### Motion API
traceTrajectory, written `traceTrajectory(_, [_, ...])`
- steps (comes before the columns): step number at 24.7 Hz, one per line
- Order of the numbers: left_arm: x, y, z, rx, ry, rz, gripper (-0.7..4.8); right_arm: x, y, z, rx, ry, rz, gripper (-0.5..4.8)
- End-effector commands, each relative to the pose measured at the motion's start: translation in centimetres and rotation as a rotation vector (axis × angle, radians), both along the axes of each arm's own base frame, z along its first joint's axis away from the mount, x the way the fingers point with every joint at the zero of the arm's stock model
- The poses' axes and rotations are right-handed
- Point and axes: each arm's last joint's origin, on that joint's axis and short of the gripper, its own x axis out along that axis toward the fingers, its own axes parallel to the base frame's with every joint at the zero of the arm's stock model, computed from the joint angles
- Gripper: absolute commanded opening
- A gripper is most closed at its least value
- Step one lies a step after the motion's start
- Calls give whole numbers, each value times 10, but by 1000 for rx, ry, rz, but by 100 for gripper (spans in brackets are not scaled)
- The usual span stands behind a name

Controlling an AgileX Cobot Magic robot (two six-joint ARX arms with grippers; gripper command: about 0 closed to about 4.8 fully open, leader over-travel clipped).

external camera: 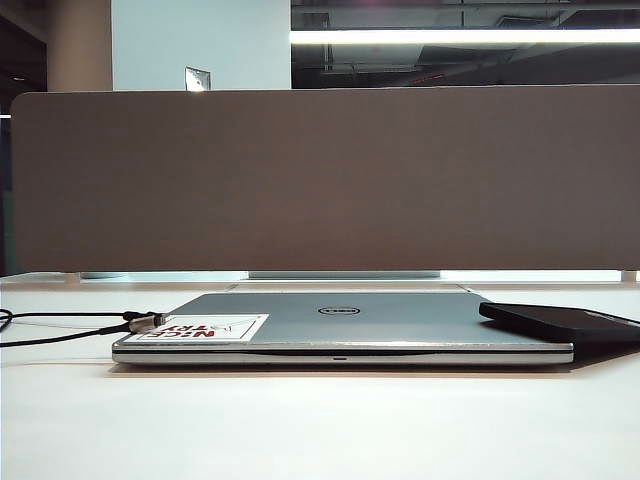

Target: Pick up the charging cable and the phone, plug the charging cable into the charging port on the phone, and finally place them back on the table.

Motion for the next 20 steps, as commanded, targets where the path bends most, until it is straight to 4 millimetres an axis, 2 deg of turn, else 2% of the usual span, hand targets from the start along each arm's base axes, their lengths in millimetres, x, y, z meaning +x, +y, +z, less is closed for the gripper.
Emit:
traceTrajectory(1, [4,0,23,1,9,-3,-6,-2,0,26,44,-20,-2,-2])
traceTrajectory(5, [18,-1,45,5,60,-2,-6,1,0,50,43,-15,8,-2])
traceTrajectory(6, [27,-1,53,7,96,-3,-6,5,0,59,44,-7,11,-2])
traceTrajectory(10, [46,-4,63,13,170,-18,-6,12,0,77,49,34,12,-2])
traceTrajectory(13, [57,-9,66,52,202,-43,-6,19,1,87,47,55,23,-2])
traceTrajectory(15, [67,-20,64,107,250,-98,-6,29,2,94,44,83,57,-2])
traceTrajectory(20, [73,-34,53,212,335,-173,-6,43,4,94,105,141,113,-2])
